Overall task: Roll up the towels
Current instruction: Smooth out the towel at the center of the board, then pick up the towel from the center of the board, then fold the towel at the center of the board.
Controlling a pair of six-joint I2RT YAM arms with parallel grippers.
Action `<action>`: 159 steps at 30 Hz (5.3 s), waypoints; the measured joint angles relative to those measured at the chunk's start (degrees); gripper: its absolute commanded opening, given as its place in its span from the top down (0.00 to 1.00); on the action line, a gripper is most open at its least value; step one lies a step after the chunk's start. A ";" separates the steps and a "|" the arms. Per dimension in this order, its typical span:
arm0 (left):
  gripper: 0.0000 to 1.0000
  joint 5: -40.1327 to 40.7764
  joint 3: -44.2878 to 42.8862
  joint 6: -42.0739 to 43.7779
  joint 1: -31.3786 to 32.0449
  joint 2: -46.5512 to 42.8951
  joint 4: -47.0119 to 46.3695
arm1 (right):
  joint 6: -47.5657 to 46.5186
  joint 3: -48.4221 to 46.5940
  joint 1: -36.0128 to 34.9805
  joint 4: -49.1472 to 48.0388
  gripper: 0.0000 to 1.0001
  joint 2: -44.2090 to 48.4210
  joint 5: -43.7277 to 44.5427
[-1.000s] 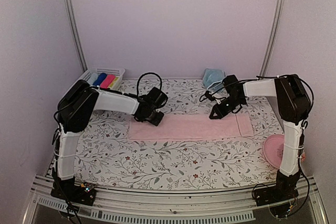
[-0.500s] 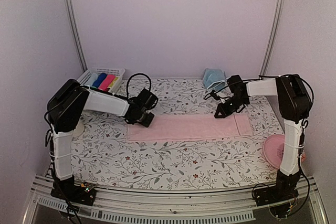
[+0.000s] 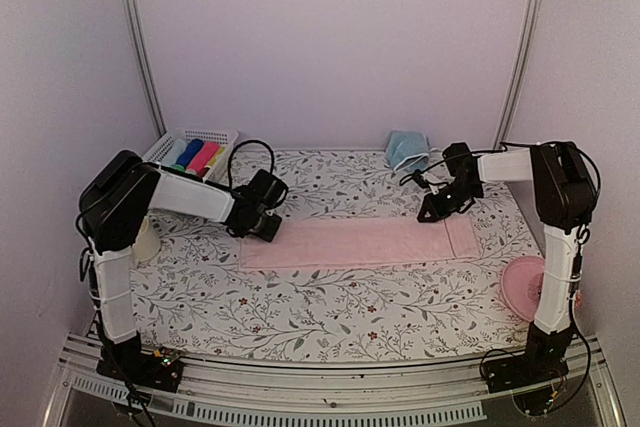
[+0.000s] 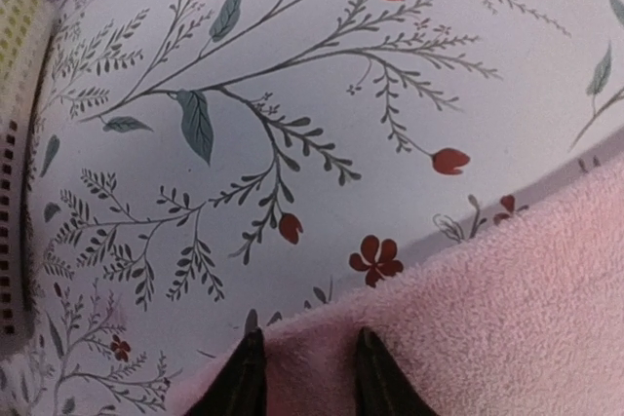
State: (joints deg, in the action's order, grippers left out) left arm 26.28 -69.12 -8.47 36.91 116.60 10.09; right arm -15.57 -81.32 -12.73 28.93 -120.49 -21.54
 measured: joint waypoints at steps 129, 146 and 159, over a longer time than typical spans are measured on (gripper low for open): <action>0.03 20.50 21.29 -7.21 7.21 -25.20 1.77 | -5.44 -19.78 -4.31 26.05 0.97 5.70 -14.80; 0.03 20.70 21.29 -7.17 7.19 -24.81 1.07 | -3.48 -32.15 -14.21 28.44 0.96 -8.66 -19.58; 0.03 20.65 21.29 -7.15 7.19 -23.89 1.07 | -1.73 -36.54 -17.20 27.78 0.96 -14.45 -21.16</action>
State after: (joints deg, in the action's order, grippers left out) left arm 46.94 -47.83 -15.62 44.10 92.71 11.16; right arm -17.30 -117.86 -29.93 56.71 -134.93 -42.70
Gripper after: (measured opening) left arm 0.973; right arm 0.044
